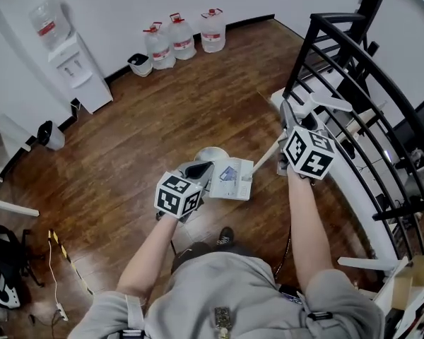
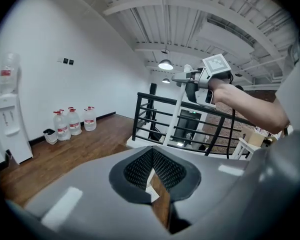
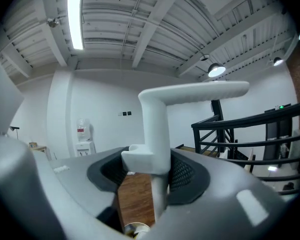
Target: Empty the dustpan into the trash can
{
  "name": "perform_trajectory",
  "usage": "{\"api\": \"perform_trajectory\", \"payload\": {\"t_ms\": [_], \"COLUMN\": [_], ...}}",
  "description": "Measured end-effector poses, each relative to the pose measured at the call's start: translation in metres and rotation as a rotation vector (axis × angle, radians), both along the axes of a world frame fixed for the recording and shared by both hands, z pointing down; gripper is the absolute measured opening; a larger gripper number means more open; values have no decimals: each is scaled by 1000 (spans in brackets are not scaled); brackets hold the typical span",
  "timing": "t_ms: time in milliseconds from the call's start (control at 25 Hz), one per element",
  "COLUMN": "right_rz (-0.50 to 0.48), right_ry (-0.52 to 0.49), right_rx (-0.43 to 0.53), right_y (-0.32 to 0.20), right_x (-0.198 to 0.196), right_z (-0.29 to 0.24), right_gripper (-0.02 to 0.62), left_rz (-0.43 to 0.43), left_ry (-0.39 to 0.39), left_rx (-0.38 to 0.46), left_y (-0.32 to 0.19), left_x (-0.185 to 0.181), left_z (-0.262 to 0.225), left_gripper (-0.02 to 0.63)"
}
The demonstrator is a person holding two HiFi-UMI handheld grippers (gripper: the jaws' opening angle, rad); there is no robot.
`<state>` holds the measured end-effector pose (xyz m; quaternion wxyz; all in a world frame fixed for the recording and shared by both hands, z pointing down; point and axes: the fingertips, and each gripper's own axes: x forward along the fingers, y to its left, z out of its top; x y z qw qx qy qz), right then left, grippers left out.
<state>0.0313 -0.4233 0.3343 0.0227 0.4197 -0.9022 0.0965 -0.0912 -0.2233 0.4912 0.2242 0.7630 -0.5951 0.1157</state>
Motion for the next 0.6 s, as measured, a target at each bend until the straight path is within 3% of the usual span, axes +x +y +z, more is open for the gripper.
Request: {"api": "perform_trajectory", "payload": {"t_ms": [280, 600], "right_rz": [59, 71], "right_ry": [7, 42], "right_rx": [0, 31], "right_y": [-35, -64], "right_x": [-5, -50], "right_z": [8, 2], "right_gripper": [206, 204], "left_rz": [-32, -24], "left_ry": [-8, 5], "left_rx": [-18, 1], "left_y": [-11, -38], "left_x": [-11, -46], "left_z": [6, 2], "left_gripper": [5, 5]}}
